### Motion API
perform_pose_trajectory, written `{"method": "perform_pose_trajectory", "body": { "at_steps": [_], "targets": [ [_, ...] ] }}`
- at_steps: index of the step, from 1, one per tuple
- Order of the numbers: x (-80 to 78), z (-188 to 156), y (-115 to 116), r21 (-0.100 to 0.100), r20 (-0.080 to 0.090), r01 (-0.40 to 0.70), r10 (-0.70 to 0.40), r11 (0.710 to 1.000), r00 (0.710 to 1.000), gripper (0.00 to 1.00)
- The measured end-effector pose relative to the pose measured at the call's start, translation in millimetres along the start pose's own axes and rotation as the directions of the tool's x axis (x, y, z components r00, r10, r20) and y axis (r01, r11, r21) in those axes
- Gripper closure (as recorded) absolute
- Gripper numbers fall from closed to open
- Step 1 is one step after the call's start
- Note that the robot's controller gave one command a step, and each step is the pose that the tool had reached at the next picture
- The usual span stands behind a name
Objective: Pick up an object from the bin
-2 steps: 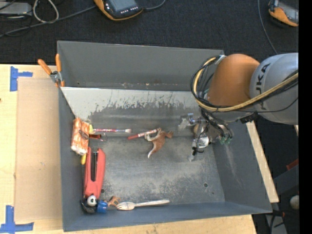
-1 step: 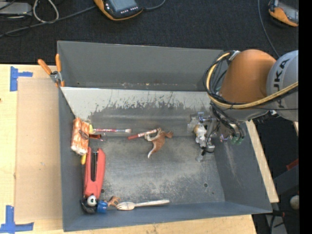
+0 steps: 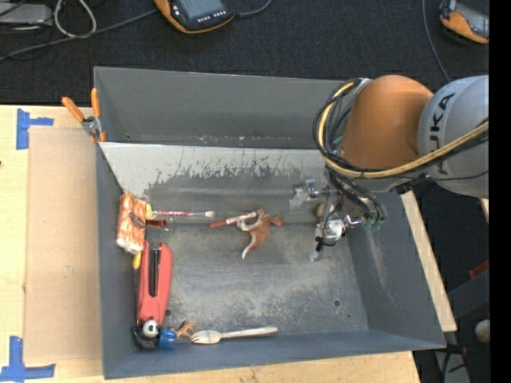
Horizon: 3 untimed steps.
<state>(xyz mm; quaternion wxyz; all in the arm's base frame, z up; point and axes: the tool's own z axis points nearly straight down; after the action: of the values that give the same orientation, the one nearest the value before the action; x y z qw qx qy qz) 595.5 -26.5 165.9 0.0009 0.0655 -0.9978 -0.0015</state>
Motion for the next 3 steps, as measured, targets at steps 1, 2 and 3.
{"method": "perform_pose_trajectory", "body": {
  "at_steps": [1,2,3],
  "targets": [
    [-13.6,32,11,0.001,0.002,0.185,-0.185,0.983,0.983,0.00],
    [-25.8,79,36,0.000,0.005,-0.013,0.013,1.000,1.000,0.00],
    [-32.7,71,74,0.000,0.005,-0.070,0.070,0.998,0.998,0.00]
  ]
}}
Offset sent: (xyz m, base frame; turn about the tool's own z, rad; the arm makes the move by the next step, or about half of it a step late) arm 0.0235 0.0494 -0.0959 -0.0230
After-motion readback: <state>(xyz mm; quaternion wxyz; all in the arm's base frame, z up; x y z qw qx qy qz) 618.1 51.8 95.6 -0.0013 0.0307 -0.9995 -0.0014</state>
